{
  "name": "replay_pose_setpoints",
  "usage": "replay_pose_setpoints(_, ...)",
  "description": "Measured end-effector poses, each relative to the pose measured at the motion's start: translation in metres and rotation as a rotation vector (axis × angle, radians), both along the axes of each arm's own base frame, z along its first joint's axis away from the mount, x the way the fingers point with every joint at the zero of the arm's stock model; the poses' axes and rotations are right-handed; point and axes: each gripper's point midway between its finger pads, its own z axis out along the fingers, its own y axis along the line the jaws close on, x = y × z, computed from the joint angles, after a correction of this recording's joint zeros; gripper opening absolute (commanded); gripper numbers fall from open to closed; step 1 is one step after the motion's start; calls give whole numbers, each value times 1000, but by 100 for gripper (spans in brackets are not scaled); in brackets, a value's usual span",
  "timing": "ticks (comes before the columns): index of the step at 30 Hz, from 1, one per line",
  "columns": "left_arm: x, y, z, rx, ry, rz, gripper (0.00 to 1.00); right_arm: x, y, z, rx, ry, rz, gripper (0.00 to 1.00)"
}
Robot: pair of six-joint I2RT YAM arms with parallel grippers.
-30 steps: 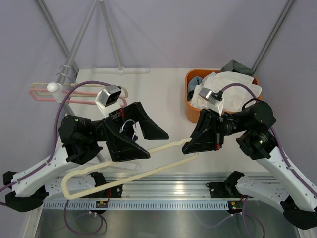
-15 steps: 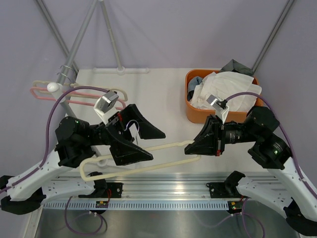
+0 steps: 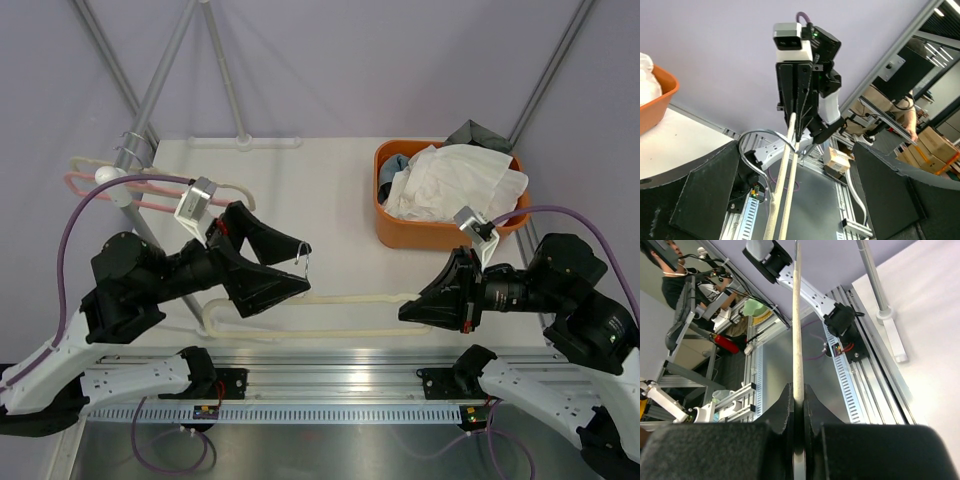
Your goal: Remove the skirt from the hanger
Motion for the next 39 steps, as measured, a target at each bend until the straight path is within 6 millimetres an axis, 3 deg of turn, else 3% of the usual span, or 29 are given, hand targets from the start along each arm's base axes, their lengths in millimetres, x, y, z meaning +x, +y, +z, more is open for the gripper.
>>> replay_pose_setpoints(9, 23, -10, -2, 53, 41, 91, 98, 0, -7, -19, -69, 28, -35, 0)
replay_pose_setpoints(15, 32, -17, -15, 101, 59, 119, 75, -1, -9, -21, -80, 30, -37, 0)
replay_pose_setpoints(25, 38, -11, -26, 187, 61, 170, 60, -5, -18, -7, -74, -12, -64, 0)
replay_pose_setpoints(35, 41, -13, -34, 238, 57, 178, 39, -3, -18, -11, -100, 5, -67, 0)
replay_pose_setpoints(39, 41, -15, -35, 245, 49, 169, 36, -5, -19, -10, -94, 12, -68, 0)
